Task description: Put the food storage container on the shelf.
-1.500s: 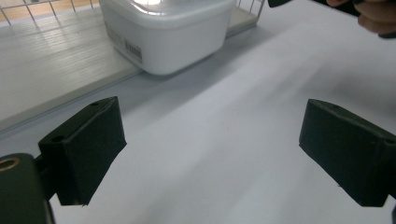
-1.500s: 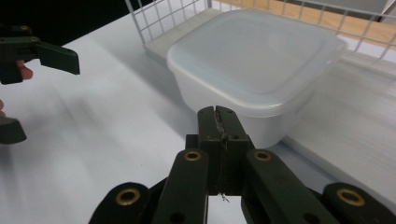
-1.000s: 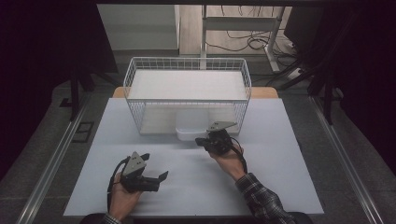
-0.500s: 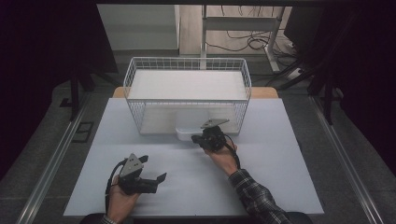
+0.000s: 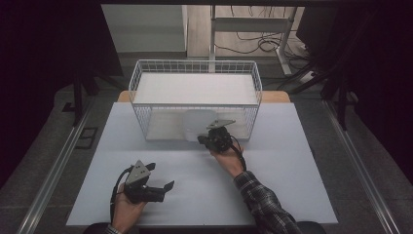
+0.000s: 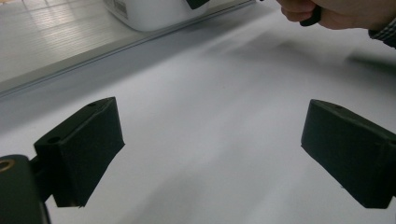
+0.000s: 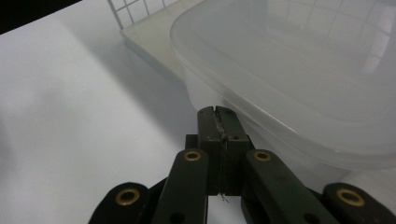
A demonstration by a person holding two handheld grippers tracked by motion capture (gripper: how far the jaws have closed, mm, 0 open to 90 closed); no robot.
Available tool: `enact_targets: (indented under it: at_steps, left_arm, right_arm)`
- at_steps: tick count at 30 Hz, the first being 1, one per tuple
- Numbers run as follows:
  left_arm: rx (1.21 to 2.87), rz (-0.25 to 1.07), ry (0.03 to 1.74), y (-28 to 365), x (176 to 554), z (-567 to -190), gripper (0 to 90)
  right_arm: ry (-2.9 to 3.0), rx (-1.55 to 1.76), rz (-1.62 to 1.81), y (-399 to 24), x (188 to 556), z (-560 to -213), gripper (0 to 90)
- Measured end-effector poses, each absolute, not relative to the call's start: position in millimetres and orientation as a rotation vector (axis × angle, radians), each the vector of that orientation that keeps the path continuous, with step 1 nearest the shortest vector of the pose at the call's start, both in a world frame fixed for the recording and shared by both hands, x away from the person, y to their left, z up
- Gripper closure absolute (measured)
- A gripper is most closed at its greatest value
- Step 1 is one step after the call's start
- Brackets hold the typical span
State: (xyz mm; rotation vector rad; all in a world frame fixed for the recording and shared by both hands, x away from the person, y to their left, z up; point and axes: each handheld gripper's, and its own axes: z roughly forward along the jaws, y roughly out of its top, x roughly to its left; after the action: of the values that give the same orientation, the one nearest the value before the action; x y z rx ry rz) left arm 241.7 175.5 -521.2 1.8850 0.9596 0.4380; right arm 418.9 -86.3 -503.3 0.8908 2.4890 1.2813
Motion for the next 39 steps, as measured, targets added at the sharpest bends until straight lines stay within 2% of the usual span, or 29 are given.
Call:
enact_targets:
  at_steps: [30,39]
  left_arm:
    - [1.885,0.424,0.955,173.7,241.9,-521.8,5.7]
    - [1.889,0.425,0.955,173.7,242.2,-522.1,5.6]
  right_arm:
    - [2.439,0.924,1.237,-83.1,446.3,-504.3,88.6]
    - [2.458,0.909,1.257,-84.1,437.1,-500.1,70.8]
